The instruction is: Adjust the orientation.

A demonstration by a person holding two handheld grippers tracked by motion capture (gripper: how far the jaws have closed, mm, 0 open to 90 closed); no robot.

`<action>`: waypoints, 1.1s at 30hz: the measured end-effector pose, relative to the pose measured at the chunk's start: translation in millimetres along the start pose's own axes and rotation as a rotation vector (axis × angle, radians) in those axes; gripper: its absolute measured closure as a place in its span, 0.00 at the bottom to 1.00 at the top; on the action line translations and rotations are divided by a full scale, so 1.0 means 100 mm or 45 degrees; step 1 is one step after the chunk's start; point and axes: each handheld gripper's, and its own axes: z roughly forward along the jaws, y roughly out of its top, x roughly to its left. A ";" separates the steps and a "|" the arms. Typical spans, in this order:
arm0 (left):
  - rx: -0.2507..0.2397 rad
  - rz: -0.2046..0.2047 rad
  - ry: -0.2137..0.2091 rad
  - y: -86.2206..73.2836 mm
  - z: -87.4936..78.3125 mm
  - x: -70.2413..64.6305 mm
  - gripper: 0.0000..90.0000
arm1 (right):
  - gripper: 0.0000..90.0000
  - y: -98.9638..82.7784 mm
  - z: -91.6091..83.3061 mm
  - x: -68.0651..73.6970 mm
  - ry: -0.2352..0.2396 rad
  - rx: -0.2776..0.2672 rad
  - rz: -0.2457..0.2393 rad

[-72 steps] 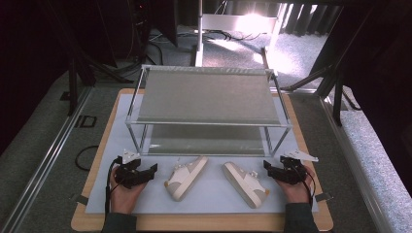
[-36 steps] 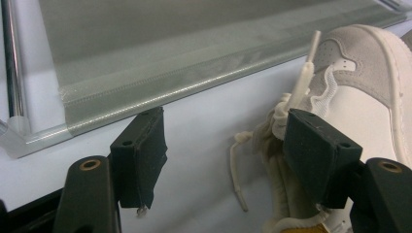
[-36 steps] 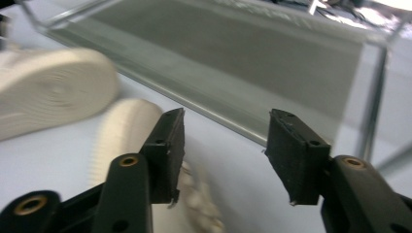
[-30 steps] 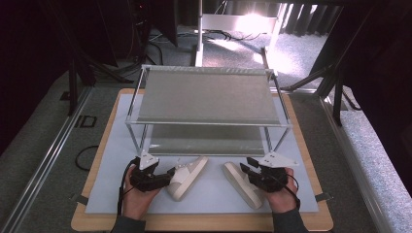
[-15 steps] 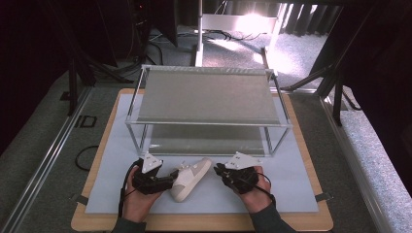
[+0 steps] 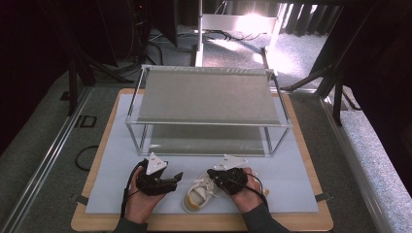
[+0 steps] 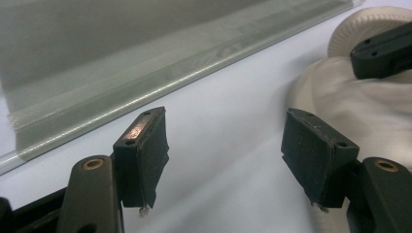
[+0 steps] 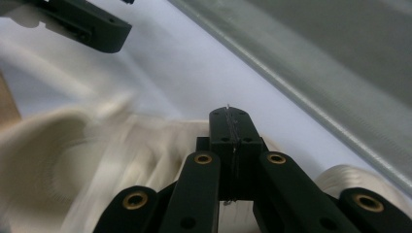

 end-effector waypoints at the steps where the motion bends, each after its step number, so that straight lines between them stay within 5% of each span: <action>1: 0.000 0.004 0.002 0.01 0.00 -0.01 0.37 | 1.00 -0.01 0.00 0.00 0.010 0.003 0.000; 6: -0.019 0.030 -0.033 0.03 -0.03 -0.06 0.38 | 1.00 -0.04 -0.03 -0.01 0.013 -0.007 0.005; 10: -0.054 0.093 -0.160 0.08 -0.07 -0.17 0.44 | 0.98 -0.03 -0.09 -0.02 0.011 -0.030 0.013; 18: -0.019 0.190 -0.256 0.10 0.02 -0.32 0.50 | 0.94 -0.08 -0.22 -0.04 0.006 -0.063 0.017; 26: 0.054 0.270 -0.278 0.09 0.19 -0.41 0.57 | 0.90 -0.15 -0.28 -0.08 -0.004 -0.075 0.043; 33: 0.086 0.264 -0.293 0.08 0.29 -0.41 0.73 | 0.88 -0.16 -0.32 -0.12 -0.023 -0.098 0.060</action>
